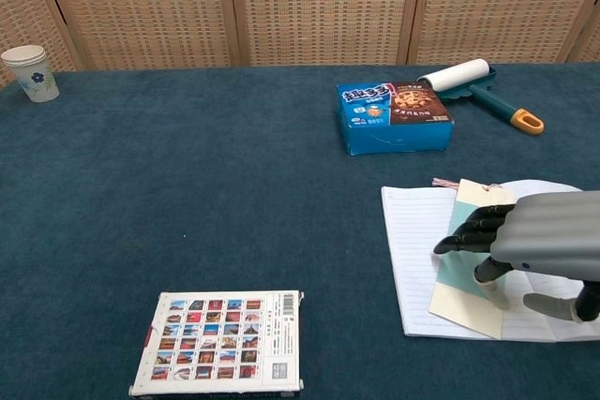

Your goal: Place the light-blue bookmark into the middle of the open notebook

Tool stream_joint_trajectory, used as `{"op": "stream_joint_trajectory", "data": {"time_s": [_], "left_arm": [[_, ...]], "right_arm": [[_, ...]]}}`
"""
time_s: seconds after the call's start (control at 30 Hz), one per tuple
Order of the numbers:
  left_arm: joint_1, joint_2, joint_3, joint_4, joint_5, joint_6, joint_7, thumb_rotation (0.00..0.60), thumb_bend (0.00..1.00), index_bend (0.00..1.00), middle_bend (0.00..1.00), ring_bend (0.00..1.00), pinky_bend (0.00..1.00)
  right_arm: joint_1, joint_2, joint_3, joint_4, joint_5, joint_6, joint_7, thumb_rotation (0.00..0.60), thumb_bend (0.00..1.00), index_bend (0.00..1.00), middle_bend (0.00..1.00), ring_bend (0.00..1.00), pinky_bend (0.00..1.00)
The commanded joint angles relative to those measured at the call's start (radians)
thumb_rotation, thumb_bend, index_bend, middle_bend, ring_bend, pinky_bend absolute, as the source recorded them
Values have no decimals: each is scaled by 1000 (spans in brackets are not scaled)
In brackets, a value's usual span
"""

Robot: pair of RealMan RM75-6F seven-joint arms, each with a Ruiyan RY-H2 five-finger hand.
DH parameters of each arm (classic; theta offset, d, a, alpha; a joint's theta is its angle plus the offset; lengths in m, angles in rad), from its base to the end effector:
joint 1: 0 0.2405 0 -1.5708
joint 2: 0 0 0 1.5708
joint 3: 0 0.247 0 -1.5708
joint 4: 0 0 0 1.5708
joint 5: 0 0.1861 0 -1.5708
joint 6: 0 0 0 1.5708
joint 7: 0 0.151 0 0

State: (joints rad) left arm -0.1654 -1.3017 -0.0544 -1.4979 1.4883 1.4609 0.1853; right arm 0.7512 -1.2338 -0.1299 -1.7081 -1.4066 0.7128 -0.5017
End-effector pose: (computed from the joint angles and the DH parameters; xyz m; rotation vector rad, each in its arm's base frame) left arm -0.2848 0.2101 0.1275 -1.4663 -0.7856 -0.8594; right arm -0.1885 -0.2551 0.0215 2.4748 -0.5435 0.4044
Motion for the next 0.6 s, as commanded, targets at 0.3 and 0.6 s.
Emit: {"op": "stream_joint_trajectory", "data": {"time_s": [0.3,0.6], "left_arm": [[2,2,2,-5,8,7,1,600,44,0,0,0,0],[3,2,3,-6,9,8,1,600,44,0,0,0,0]], "right_arm": [[-12,13,-5,-1,5,12,-22,600,725,473,15,0,13],[-15,16,-10,3,-4,10,-33,600,724,481,15,0,13]]}}
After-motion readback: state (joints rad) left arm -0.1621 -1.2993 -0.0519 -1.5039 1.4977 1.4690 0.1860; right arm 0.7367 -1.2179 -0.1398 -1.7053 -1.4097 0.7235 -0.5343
